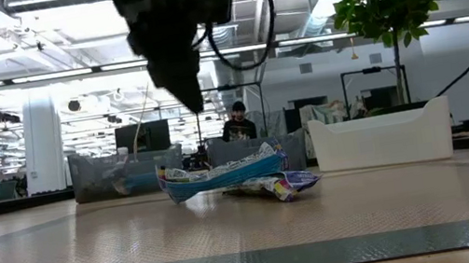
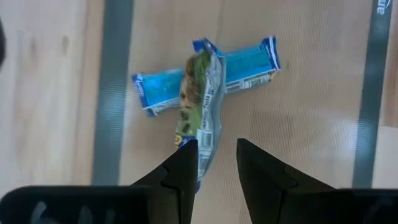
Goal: Pick and place Granola Bars by type
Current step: Put the blue granola bar into the right black bin
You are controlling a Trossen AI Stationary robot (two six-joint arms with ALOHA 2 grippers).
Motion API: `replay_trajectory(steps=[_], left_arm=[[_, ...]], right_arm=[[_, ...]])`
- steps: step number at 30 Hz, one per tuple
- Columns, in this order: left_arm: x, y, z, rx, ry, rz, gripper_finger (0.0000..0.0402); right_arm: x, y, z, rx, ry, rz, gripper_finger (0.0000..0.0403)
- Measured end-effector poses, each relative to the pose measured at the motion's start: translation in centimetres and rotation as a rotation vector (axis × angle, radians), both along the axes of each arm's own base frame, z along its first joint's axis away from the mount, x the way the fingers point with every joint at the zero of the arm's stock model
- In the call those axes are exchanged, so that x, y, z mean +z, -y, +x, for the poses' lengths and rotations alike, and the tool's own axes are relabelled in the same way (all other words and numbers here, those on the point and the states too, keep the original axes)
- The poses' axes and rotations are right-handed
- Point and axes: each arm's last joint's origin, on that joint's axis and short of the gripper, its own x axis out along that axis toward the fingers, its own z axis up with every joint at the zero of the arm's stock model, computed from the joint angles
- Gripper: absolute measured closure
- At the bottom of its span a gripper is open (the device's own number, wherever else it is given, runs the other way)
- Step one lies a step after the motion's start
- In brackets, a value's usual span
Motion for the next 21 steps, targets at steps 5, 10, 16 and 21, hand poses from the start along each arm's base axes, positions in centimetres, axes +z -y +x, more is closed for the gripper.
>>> replay_trajectory(steps=[5,10,16,21], left_arm=[[-2.0,0.8,-0.6,0.031,-0.004,0.008,0.0299],[-3.9,0.8,-0.7,0.026,-0.004,0.024,0.0299],[-6.1,0.8,-0.1,-0.003,-0.043,0.044,0.0299],[-6.9,0.6,0.4,0.009,-0.044,0.062,0.0299]], right_arm=[[0.1,-0.5,0.0,0.041,0.011,0.015,0.0274],[0.2,-0.5,0.0,0.039,0.017,0.017,0.0274],[0.3,-0.5,0.1,0.029,0.03,0.033,0.0274],[0.5,-0.5,0.2,0.028,0.048,0.035,0.0274]])
